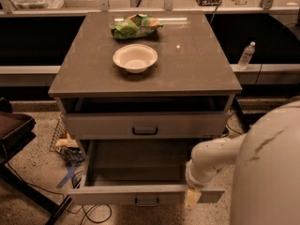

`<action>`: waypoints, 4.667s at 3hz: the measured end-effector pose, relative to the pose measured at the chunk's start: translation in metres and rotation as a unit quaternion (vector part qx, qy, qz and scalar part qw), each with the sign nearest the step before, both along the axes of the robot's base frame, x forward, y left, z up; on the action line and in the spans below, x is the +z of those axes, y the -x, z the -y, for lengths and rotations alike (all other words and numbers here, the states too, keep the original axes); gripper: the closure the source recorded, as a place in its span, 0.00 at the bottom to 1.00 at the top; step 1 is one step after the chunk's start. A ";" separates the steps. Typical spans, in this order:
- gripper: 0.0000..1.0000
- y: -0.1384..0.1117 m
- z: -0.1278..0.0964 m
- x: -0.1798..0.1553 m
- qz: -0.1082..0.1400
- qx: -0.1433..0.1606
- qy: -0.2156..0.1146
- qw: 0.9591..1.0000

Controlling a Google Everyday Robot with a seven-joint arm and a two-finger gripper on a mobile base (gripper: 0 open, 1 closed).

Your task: Open middle drawer

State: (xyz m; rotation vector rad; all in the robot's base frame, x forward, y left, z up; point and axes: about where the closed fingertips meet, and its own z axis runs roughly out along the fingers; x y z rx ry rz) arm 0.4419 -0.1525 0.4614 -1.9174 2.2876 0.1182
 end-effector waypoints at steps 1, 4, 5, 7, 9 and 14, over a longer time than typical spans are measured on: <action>0.38 -0.028 -0.002 0.059 0.015 0.000 0.051 0.999; 1.00 -0.045 0.032 0.067 0.011 -0.020 0.035 0.999; 1.00 -0.031 0.068 0.047 0.012 -0.033 0.019 0.999; 1.00 -0.035 0.063 0.029 -0.001 -0.025 0.007 1.000; 1.00 -0.062 0.012 -0.037 -0.029 0.052 -0.035 0.998; 0.76 0.012 -0.006 -0.039 -0.100 0.064 -0.056 0.991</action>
Offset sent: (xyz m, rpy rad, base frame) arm 0.0791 0.0072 0.1613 -0.2606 -0.0817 0.0444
